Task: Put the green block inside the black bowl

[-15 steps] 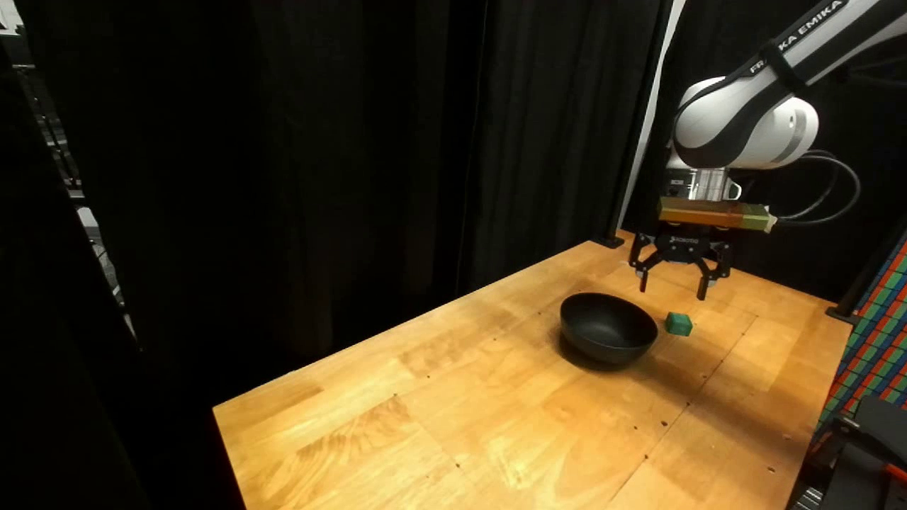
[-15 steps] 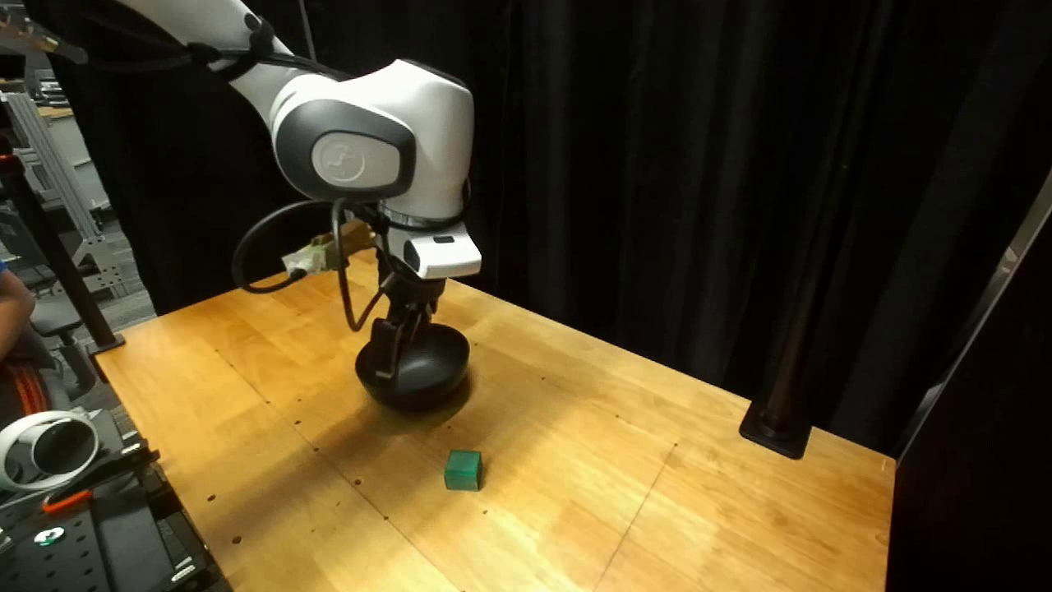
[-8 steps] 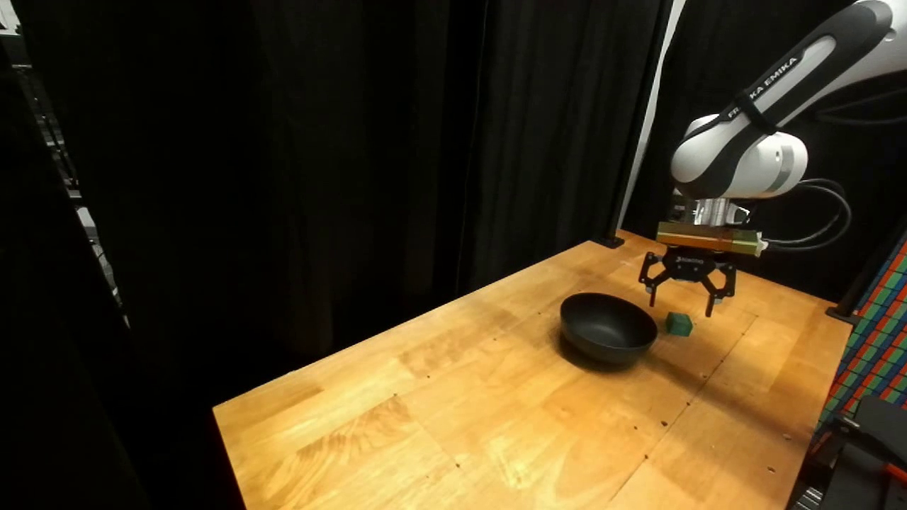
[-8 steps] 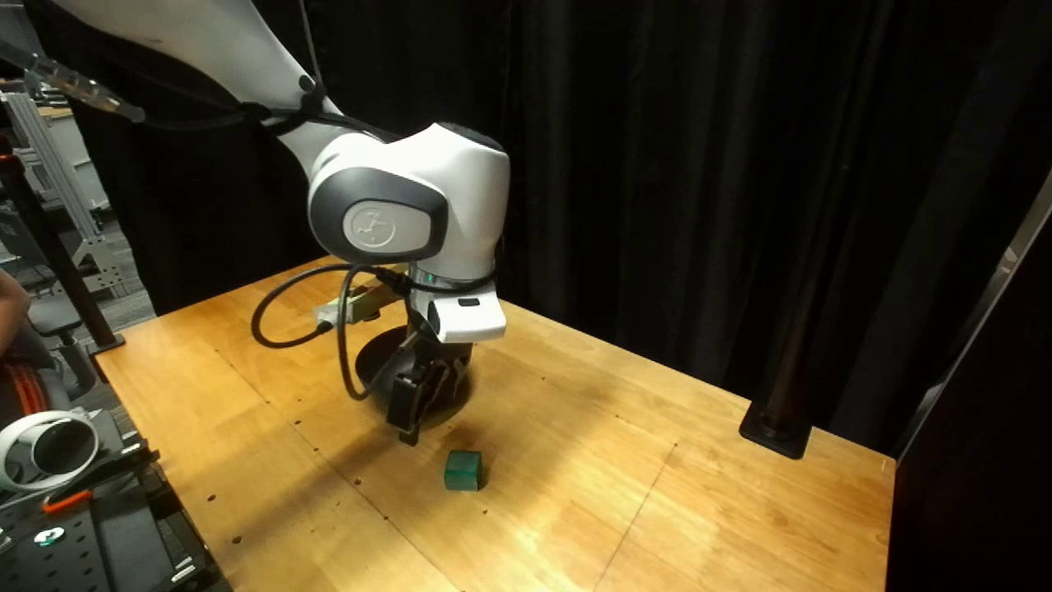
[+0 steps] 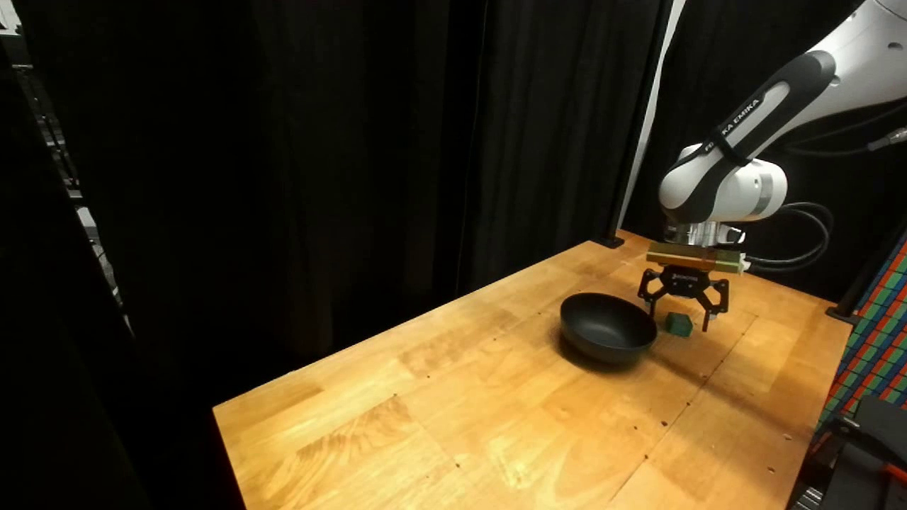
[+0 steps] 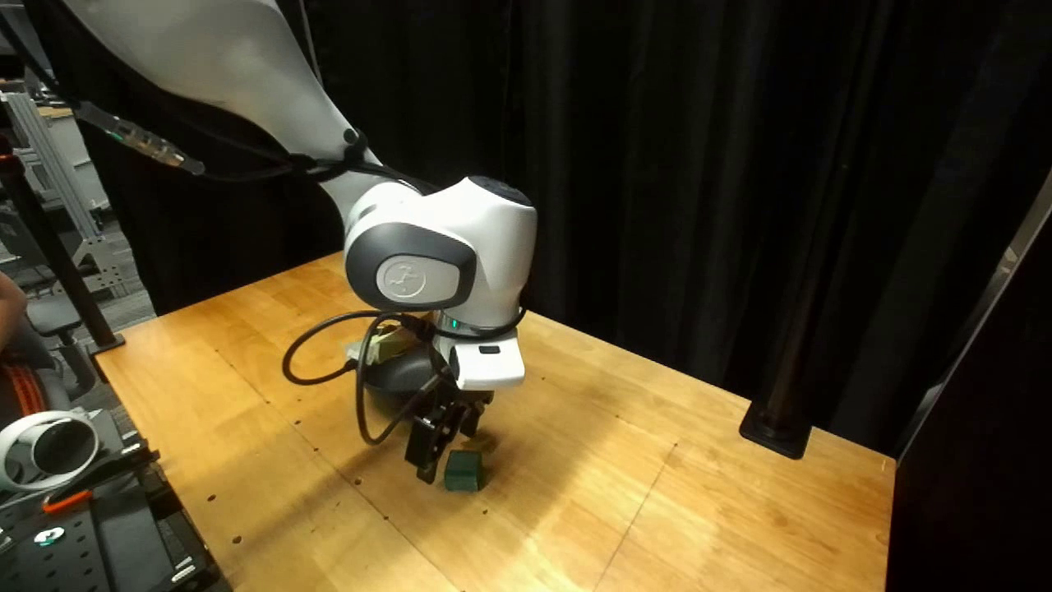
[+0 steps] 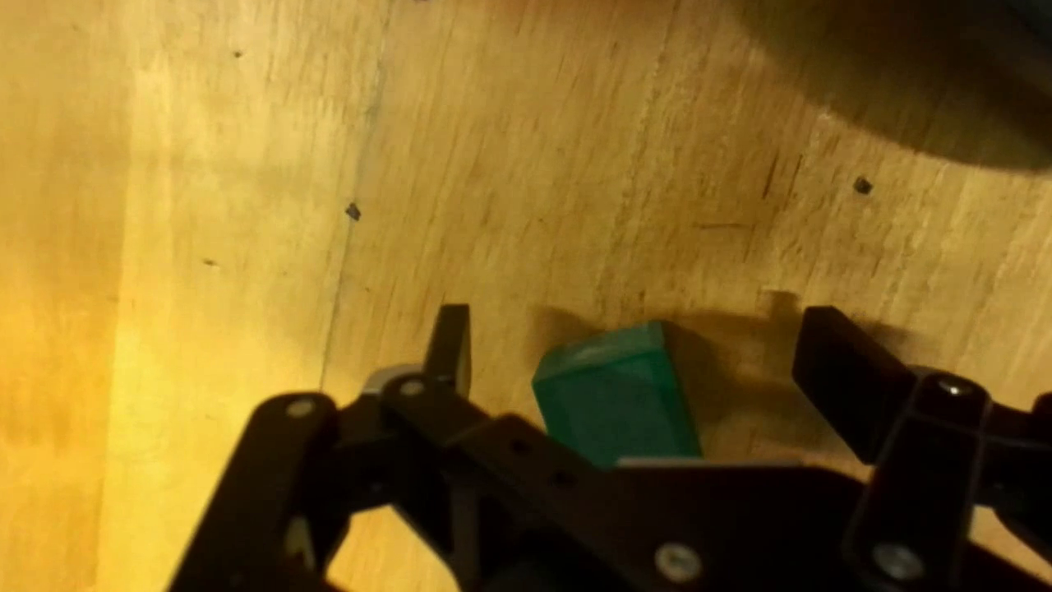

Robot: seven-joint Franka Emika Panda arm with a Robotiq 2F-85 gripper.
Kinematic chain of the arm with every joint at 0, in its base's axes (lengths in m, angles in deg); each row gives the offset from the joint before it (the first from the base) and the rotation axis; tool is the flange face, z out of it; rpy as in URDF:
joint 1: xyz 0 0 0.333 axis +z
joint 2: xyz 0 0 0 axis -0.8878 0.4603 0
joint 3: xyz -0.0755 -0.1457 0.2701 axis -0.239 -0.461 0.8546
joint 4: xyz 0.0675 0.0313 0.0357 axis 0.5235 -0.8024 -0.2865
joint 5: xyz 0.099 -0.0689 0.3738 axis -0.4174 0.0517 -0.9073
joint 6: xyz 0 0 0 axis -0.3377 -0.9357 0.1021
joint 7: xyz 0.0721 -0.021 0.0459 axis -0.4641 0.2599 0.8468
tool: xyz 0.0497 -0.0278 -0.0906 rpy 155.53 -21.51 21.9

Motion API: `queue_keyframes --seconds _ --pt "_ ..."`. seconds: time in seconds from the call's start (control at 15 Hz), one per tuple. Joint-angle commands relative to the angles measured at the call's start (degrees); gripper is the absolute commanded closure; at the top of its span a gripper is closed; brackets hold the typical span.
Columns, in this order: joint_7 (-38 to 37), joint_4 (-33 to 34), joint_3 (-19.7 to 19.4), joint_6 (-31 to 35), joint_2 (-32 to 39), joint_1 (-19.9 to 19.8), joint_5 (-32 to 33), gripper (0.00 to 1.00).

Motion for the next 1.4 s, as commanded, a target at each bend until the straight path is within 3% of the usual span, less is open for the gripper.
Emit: queue_keyframes --seconds 0.0,0.07,0.2,0.6,0.67,0.93,1.27,1.33 --pt "-1.83 3.5 -0.81 1.23 3.46 0.0 -1.08 0.0" --pt "-2.21 3.98 -0.97 1.71 3.97 0.02 -0.95 0.25" --pt "-2.86 4.67 -1.26 2.49 4.71 0.11 -0.79 0.32" --pt "-4.0 1.43 -1.46 1.36 -0.69 1.55 0.41 0.8" --pt "-3.63 -0.04 -1.22 1.43 -2.63 1.82 0.35 0.83" --pt "-2.28 -8.52 0.3 1.71 -14.22 4.14 0.55 0.83" --pt "-0.84 -15.46 6.17 1.11 -23.9 6.38 -2.26 0.83" --pt "-0.87 -16.48 7.28 3.1 -24.78 6.86 -2.82 0.33"
